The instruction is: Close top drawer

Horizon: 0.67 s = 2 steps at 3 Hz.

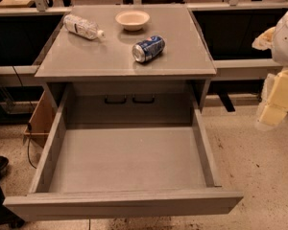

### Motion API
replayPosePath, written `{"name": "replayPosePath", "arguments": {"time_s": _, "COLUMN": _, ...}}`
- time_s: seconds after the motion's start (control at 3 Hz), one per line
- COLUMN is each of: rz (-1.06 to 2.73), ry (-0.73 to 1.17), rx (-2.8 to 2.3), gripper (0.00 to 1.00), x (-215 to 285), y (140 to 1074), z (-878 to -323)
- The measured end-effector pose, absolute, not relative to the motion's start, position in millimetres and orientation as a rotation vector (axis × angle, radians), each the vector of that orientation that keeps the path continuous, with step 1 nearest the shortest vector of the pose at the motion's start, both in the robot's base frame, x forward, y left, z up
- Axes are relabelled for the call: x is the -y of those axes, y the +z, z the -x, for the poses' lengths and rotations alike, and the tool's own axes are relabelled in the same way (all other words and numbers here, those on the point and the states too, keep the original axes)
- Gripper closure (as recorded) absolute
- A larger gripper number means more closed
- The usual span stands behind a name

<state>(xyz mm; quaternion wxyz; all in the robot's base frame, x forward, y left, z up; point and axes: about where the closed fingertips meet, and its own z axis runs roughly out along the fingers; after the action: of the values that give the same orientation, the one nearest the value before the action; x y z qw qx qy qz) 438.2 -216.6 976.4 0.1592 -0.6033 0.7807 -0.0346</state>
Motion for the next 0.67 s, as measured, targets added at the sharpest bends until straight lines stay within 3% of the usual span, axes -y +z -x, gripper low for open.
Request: {"name": "replayPosePath", "arguments": {"time_s": 0.67, "rz": 1.735, "ry": -0.062, "rx": -2.223, "gripper": 0.0, "x": 208.6, "y": 955.6, "z": -434.2}}
